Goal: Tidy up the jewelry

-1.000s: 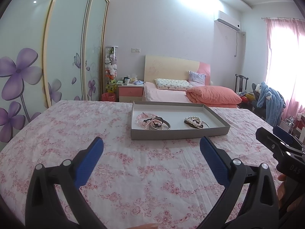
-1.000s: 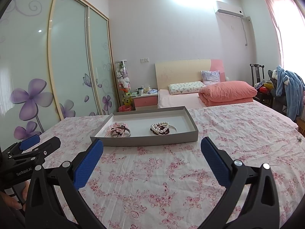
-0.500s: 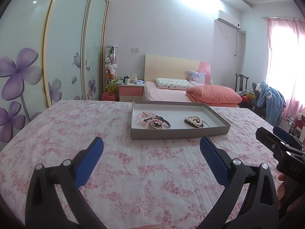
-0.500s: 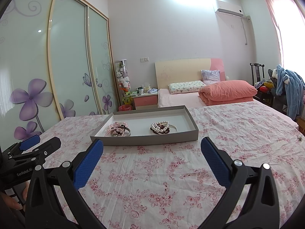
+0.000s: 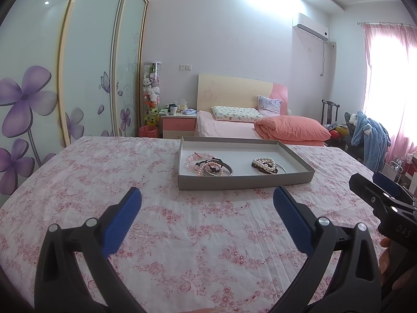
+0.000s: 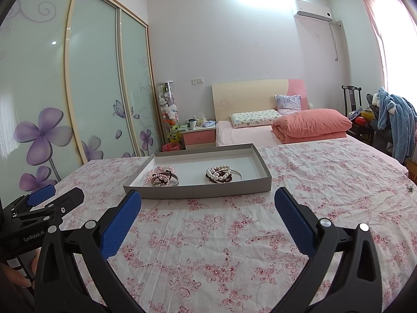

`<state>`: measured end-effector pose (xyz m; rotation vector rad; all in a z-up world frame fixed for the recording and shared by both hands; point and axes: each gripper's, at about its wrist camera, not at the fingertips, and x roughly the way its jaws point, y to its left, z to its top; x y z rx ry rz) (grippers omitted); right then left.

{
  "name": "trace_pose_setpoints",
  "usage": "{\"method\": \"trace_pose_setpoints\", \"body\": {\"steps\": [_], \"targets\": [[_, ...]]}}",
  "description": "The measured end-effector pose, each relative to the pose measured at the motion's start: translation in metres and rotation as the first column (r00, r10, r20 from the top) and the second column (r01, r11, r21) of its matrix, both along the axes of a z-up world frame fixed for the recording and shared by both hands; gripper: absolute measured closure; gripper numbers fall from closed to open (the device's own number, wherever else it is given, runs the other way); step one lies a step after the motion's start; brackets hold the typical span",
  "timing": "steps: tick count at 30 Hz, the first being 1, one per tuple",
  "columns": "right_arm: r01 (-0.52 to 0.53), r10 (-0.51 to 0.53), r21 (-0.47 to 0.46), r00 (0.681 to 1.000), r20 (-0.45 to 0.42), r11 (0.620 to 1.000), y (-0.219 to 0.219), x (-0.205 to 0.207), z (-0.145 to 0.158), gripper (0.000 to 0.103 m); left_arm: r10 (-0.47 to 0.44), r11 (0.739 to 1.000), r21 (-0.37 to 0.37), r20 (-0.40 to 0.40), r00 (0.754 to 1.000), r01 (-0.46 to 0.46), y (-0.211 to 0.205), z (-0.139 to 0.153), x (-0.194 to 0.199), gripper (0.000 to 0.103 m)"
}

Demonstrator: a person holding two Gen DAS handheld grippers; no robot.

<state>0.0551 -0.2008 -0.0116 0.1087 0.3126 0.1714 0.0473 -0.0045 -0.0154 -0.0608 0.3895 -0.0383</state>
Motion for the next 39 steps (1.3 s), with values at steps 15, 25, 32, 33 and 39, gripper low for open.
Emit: {"method": "trace_pose_setpoints", "body": {"steps": [15, 25, 32, 33, 39], "targets": [[0.0, 0.0, 0.0, 1.0, -0.001, 1.0, 0.0003, 0.0001, 0.0005, 0.002, 0.0, 1.0, 0.0, -0.002, 1.0, 0.0, -0.0003, 0.0007, 0.0008, 0.004], [-0.001, 0.001, 0.001, 1.0, -0.002, 1.0, 0.002, -0.0011, -0.0011, 0.002, -0.003, 1.0, 0.0, -0.01, 1.0, 0.003, -0.0021, -0.003, 0.0006, 0.004], [-0.001, 0.001, 0.001, 1.0, -0.004, 1.0, 0.0027, -0.0018, -0.0018, 0.002, 0.006, 1.0, -0.001, -0.006, 1.0, -0.006, -0.0012, -0.0039, -0.0002, 0.004], [0.0, 0.0, 0.001, 1.0, -0.004, 1.0, 0.0031, -0.0025, -0.002, 0.002, 0.007, 1.0, 0.0, -0.007, 1.0, -0.007, -0.0009, -0.0041, -0.0003, 0.004], [0.0, 0.0, 0.002, 1.0, -0.006, 1.0, 0.0031, -0.0033, -0.0034, 0.002, 0.006, 1.0, -0.002, -0.016, 1.0, -0.006, 0.0009, -0.0037, 0.0013, 0.004]]}}
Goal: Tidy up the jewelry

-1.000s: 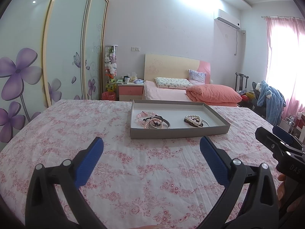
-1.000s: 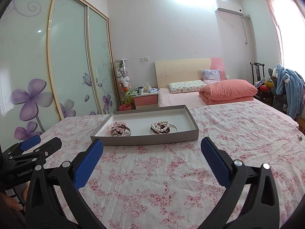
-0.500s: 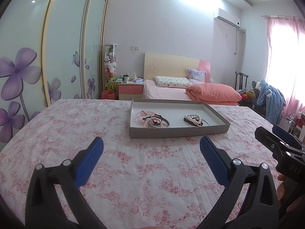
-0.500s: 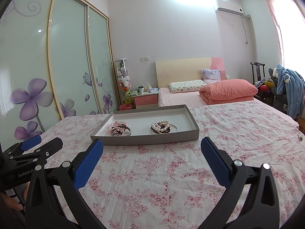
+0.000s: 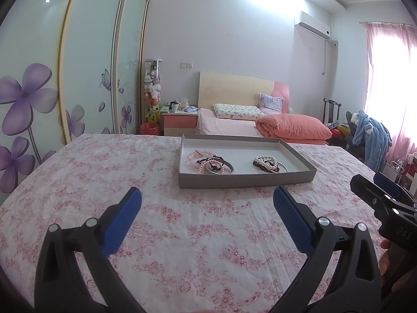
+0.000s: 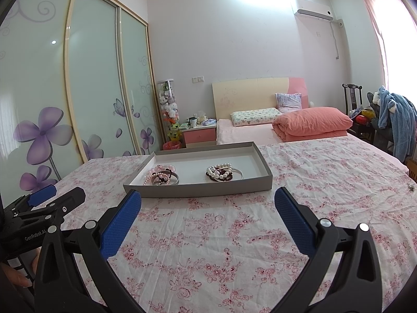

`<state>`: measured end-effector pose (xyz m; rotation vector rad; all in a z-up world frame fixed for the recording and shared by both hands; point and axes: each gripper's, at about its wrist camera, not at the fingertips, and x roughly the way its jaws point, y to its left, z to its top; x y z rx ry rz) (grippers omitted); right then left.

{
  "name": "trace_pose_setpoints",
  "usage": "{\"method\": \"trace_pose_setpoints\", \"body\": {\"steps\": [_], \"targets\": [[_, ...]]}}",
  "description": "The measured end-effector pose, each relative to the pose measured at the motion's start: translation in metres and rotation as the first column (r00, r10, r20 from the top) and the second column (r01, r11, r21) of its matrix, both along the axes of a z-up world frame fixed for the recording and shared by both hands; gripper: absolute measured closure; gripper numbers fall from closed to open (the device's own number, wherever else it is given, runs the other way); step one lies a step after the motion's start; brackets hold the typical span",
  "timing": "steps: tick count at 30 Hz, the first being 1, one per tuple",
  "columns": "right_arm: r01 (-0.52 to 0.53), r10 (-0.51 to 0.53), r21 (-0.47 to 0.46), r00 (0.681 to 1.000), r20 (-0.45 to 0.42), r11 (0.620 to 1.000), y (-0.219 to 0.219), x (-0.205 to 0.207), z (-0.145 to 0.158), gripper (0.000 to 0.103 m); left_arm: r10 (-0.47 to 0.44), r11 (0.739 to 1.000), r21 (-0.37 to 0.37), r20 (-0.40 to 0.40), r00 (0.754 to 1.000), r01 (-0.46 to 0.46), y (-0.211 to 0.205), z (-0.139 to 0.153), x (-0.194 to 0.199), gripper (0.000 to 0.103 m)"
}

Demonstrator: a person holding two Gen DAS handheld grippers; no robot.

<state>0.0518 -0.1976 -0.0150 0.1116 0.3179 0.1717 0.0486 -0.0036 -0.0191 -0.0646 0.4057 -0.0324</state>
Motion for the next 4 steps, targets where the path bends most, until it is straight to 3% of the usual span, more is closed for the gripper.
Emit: {"method": "trace_pose_setpoints", "body": {"steps": [4], "targets": [[0.0, 0.0, 0.0, 1.0, 0.0, 1.0, 0.0007, -0.0016, -0.0002, 0.002, -0.007, 1.0, 0.003, -0.003, 1.0, 0.007, -0.001, 0.0011, 0.0007, 0.004]]}}
